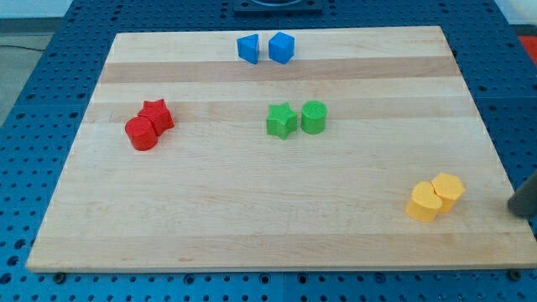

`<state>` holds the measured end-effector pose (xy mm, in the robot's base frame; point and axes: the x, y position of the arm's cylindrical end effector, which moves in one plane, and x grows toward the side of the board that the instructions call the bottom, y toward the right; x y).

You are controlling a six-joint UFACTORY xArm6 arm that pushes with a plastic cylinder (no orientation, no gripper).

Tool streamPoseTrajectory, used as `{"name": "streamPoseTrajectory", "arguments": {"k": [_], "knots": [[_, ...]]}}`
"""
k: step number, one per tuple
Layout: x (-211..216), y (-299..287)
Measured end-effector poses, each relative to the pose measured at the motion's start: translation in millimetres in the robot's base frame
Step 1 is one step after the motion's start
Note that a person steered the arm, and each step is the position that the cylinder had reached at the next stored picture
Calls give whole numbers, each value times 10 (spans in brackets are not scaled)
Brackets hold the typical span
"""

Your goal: Separate yellow heart from the yellow hexagon

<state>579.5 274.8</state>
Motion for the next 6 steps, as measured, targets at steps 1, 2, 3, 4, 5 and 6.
{"name": "streamPoseTrajectory", "arguments": {"k": [1,2,3,4,5,6], "knots": [[-32,-463],[-312,-345],[-510,-677],[-390,-1059],[-211,-855],[-87,-1532]]}}
